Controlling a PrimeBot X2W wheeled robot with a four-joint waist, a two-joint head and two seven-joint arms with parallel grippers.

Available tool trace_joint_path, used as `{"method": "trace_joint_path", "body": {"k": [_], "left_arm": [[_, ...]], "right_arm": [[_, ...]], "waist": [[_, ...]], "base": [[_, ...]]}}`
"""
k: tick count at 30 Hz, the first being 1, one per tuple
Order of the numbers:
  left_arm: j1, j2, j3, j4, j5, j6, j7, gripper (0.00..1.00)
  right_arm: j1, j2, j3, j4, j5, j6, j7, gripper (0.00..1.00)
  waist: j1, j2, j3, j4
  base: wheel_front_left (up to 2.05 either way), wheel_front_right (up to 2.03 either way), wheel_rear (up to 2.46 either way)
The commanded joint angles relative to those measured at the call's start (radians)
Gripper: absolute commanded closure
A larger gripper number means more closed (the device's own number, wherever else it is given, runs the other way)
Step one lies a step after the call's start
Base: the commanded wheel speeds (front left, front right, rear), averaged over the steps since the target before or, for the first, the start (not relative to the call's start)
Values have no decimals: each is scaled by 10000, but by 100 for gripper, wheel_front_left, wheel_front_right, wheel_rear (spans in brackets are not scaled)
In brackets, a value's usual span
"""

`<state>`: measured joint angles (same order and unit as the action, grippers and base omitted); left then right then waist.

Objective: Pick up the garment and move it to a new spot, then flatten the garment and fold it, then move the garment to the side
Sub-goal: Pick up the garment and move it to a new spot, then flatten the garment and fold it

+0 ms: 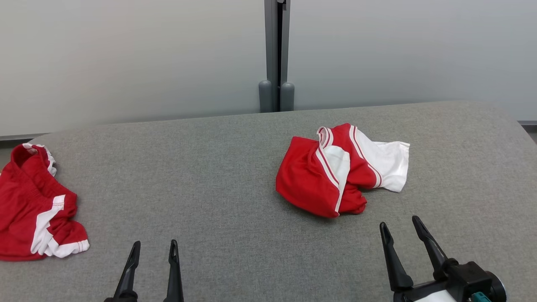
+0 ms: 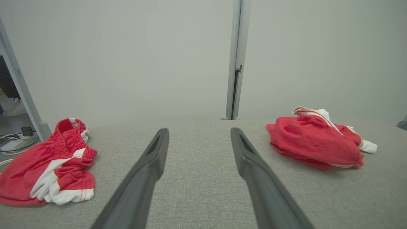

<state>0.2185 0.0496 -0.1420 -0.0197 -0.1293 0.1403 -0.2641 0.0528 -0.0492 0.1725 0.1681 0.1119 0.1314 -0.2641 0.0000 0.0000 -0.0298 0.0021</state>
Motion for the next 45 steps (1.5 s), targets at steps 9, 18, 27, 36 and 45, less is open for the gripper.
{"method": "trace_joint_path", "body": {"k": [9,18,27,36,45], "left_arm": [[-88,24,-149,-17,148,114,-4,0],[-114,23,-306,81,120,-57,-5,0],[-1288,22,-1364,561,268,-1047,-5,0],[-4362,28,-3475,2347,688,-1951,-5,0],[-6918,25,-5276,4988,-1,-780,417,0]], "right_arm": [[28,-23,-37,27,66,-14,-6,0],[16,-24,36,63,102,-14,-6,0],[-401,-18,-851,-41,-8,-14,-6,0],[-1222,-17,-1277,-84,129,-14,-6,0],[-1897,-21,-1289,-89,318,-15,-6,0]], "waist": [[0,0,-35,-73],[0,0,15,-130],[0,0,709,-905],[0,0,2301,-1934],[0,0,3337,-2375]], "base": [[0,0,0],[0,0,0],[0,0,0],[0,0,0],[0,0,0]]}}
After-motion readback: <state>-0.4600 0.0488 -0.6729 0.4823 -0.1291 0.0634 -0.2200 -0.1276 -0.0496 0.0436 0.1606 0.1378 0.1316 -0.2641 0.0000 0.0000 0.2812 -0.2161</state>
